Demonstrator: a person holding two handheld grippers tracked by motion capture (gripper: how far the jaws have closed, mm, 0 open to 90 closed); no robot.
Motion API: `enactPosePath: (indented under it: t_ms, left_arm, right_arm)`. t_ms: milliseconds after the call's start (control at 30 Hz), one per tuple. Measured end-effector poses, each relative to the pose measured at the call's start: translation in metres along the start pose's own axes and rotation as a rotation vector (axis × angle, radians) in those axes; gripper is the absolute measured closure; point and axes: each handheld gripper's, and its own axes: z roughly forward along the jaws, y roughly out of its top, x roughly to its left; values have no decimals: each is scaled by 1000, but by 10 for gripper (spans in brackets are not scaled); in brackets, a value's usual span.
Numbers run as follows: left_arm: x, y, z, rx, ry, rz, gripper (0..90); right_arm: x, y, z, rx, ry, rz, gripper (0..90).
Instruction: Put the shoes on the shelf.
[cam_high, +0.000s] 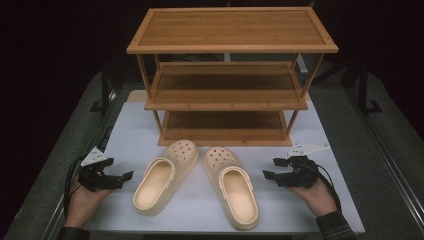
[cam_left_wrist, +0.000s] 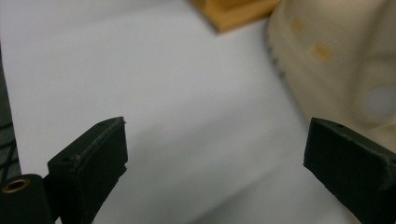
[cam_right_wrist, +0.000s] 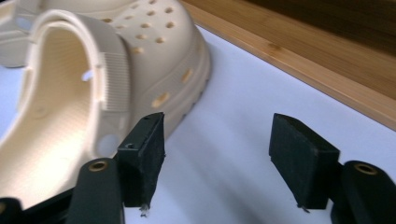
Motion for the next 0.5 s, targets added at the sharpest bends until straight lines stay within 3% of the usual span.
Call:
enactPosePath:
  t_ms: [67,133,267,500]
  left_arm:
    - [-3,4,-3,-10,-11,3,59]
    - [-12,13,-8,-41,-56,23,59]
    - [-26,24,-9,-52,-104,59,59]
    - [-44,36,-5,-58,-141,109,60]
  right_arm:
    - [3,0,-1,-5,8,-1,329]
    - [6,0,-2,-8,21,-7,319]
    - [15,3,-2,-24,49,-19,306]
    - [29,8,2,-32,85,-40,297]
